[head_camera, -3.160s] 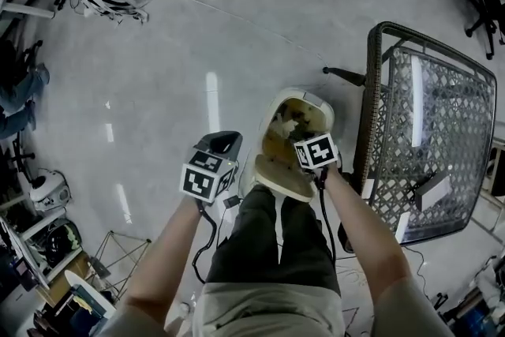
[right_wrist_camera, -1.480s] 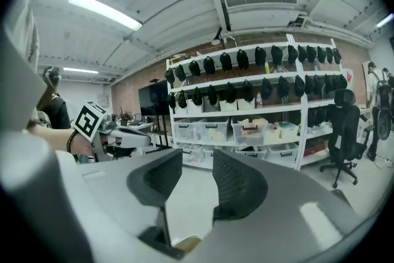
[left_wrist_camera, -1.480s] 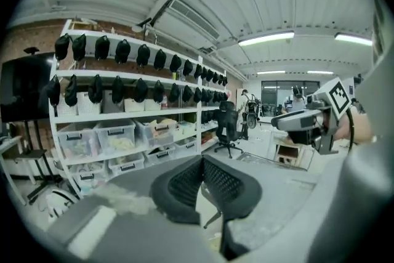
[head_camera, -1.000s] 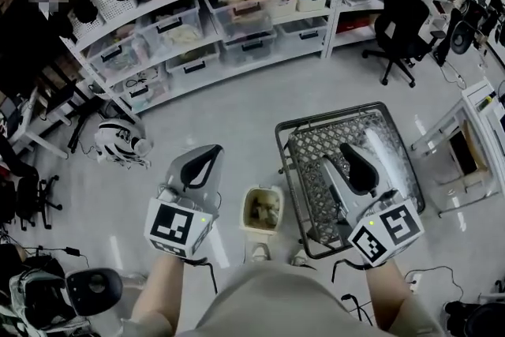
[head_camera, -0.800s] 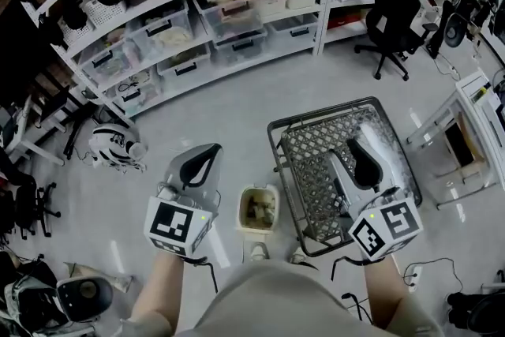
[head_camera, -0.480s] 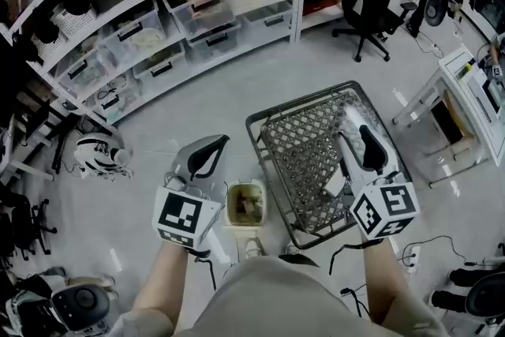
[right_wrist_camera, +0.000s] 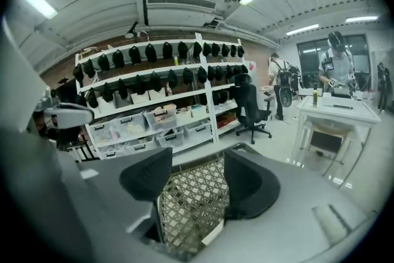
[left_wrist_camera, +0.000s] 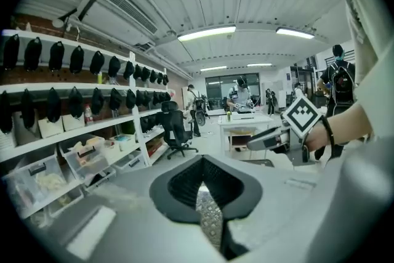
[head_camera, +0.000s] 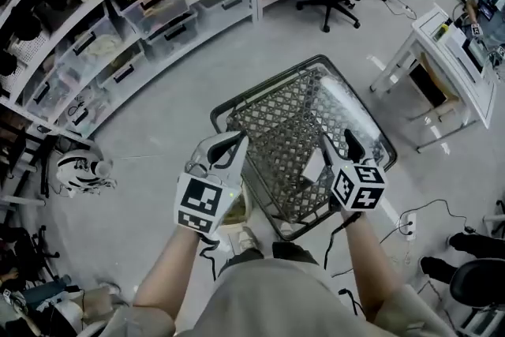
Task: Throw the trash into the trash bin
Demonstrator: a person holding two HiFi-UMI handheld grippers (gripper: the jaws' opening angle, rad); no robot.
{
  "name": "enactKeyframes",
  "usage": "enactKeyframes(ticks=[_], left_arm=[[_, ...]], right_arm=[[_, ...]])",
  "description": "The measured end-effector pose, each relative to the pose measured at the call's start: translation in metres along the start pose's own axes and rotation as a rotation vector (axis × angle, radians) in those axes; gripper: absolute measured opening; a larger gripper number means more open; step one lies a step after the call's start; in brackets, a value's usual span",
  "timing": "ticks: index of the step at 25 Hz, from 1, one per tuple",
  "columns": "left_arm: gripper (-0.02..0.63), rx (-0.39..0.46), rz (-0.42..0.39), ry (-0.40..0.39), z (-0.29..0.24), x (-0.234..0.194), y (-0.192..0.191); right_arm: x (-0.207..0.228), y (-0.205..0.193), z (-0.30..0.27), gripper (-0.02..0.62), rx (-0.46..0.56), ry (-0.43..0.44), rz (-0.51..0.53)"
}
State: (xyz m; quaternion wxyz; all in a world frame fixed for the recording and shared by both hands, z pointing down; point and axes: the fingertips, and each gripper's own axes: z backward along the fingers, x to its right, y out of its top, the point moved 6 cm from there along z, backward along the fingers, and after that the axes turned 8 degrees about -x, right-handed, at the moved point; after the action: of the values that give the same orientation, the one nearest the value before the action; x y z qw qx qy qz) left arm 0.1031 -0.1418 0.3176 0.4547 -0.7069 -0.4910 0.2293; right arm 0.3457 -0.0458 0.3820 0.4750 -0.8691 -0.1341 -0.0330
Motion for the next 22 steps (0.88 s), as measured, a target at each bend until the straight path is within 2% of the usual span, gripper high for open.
enactKeyframes(ticks=[10,13,17,22], left_arm=[[0.002,-0.149,0.043,-0.132,-0.08,0.03,-0.051],[0.002,-0.193,0.066,-0.159,-0.094,0.035,-0.07],[0.002,-0.231,0.111,-0.186,-0.107,0.044,-0.09],[0.002,-0.279,0.133,-0.218,-0.116,0.055,-0.115]], right_arm=[[0.046,-0.109,-0.065,0.298,-0.276,-0.086,-0.126],[0.05,-0.134,-0.081,0.307,-0.344,-0.099,-0.163],[0.061,-0.168,-0.104,0.311,-0.425,-0.11,-0.291],[0.073,-0.203,-0.127,0.339,-0.501,-0.19,-0.357]])
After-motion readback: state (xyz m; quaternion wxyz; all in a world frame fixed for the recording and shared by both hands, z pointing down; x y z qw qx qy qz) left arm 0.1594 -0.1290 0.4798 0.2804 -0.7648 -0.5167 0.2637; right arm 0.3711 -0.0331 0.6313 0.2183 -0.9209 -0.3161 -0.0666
